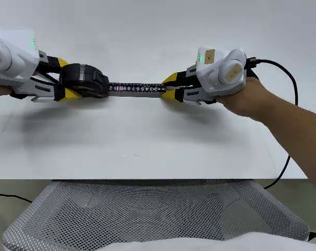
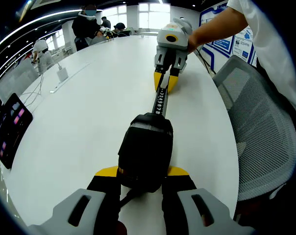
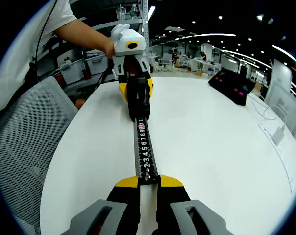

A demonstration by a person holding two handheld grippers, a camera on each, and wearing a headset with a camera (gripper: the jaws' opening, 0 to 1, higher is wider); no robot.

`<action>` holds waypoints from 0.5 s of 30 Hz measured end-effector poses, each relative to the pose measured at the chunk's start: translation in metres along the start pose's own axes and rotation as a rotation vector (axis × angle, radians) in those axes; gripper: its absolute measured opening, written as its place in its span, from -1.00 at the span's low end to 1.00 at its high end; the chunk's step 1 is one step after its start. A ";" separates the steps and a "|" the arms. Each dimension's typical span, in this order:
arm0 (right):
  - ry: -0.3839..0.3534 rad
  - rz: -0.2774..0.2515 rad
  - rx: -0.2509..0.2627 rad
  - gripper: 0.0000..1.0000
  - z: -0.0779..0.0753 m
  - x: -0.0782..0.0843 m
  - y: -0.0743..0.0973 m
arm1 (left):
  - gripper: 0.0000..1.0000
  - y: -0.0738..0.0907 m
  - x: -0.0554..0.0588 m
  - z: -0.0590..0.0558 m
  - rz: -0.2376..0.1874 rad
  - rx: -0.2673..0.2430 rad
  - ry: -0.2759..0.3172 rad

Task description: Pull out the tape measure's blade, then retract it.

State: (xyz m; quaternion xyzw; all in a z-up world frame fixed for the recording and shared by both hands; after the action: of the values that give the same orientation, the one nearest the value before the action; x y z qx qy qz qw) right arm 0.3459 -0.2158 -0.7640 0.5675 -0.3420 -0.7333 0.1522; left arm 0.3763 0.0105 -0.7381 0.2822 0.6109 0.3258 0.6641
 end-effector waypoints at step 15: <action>-0.014 0.021 0.017 -0.86 -0.002 0.011 0.017 | -0.47 0.000 0.002 0.001 -0.002 0.001 -0.002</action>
State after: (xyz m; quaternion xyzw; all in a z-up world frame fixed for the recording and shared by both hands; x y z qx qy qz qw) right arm 0.3415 -0.2353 -0.7603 0.5601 -0.3553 -0.7327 0.1525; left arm 0.3775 0.0115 -0.7392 0.2822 0.6106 0.3246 0.6650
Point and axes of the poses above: the centre of the closed fingertips' face, and the gripper's own axes: y roughly backward along the fingers, z roughly to its left, x roughly out of its underside, the point moved 4 cm from there along y, roughly backward along the fingers, and after that the axes turned 8 degrees about -y, right-handed, at the moved point
